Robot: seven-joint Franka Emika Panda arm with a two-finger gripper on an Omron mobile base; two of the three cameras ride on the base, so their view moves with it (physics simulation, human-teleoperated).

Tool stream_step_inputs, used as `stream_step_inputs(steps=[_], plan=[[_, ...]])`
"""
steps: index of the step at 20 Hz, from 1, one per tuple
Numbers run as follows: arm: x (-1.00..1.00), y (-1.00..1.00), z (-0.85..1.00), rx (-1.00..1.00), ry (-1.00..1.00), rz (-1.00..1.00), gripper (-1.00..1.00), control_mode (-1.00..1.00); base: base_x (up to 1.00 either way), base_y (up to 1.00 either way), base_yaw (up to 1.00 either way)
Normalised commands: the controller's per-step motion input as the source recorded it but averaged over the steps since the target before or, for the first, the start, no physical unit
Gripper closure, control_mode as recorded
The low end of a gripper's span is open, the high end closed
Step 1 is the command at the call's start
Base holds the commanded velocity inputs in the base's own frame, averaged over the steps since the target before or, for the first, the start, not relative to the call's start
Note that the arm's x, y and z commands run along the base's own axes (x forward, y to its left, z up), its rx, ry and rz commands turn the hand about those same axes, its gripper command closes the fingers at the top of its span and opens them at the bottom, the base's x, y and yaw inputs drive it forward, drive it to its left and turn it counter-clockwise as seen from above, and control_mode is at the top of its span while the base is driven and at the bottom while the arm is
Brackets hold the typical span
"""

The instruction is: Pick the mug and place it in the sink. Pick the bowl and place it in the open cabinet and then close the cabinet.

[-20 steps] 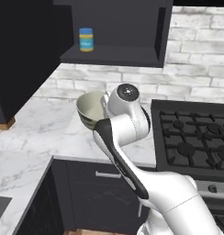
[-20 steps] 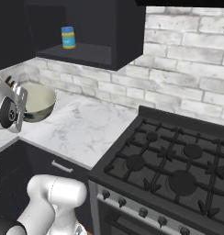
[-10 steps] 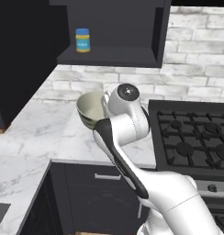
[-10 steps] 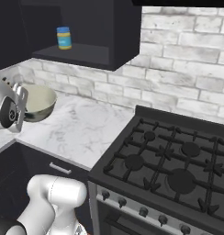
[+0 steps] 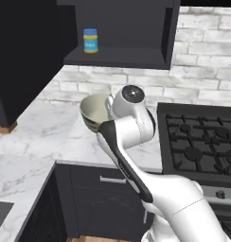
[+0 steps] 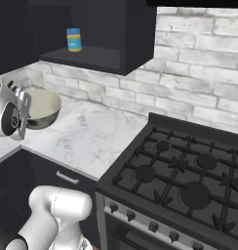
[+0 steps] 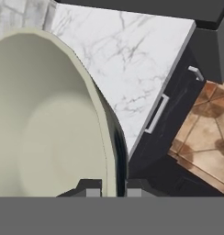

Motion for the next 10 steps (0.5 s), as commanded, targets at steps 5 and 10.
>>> stream_step_inputs(steps=[5, 10], plan=[[0.0, 0.0, 0.0, 0.0, 0.0, 0.0, 1.0, 1.0, 0.99, -0.04, 0.48], [0.0, 0.0, 0.0, 0.0, 0.0, 0.0, 1.0, 1.0, 0.9, 0.22, 0.55]])
